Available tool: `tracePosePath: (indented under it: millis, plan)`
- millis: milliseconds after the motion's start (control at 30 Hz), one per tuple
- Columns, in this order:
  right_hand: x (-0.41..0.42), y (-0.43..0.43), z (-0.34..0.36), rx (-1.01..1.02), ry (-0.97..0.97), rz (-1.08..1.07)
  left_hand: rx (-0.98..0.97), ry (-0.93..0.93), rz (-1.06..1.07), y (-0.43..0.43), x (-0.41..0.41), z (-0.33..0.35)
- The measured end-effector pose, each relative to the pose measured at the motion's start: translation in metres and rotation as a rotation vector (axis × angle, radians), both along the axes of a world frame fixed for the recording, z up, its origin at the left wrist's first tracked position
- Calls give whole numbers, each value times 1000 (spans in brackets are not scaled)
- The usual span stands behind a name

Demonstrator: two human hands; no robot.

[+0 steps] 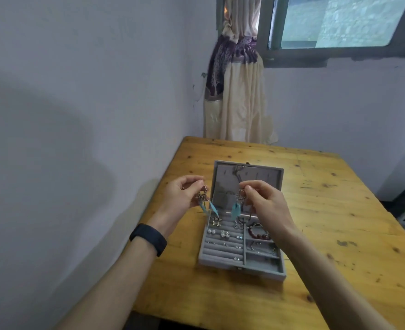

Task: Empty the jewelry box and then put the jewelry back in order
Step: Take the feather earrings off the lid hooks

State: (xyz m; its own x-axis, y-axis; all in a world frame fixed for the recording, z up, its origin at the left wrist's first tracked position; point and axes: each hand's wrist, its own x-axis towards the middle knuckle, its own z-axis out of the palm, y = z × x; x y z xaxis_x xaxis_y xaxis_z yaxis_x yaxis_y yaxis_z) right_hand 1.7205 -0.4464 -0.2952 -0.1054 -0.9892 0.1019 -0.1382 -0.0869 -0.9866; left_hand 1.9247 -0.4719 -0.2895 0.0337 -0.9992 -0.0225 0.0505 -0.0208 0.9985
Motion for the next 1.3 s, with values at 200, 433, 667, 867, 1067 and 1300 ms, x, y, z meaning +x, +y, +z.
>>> tracePosePath:
  millis: [200, 433, 667, 867, 1067, 1300]
  plan:
    - [18, 27, -10, 160, -171, 113, 64, 33, 13, 38, 36, -15]
    - [54, 43, -25, 331, -326, 239, 126, -69, -59, 77, 75, -27]
    - [91, 67, -39, 305, -45, 322, 113, -216, -16, 100, 108, -37]
    - [111, 80, -39, 214, 75, 316, 121, -349, -28, 108, 124, -53]
    - [120, 91, -42, 239, 165, 255, 207, -457, -70, 111, 129, -76]
    - [123, 98, -46, 260, 237, 195, 186, -543, -95, 95, 129, -100]
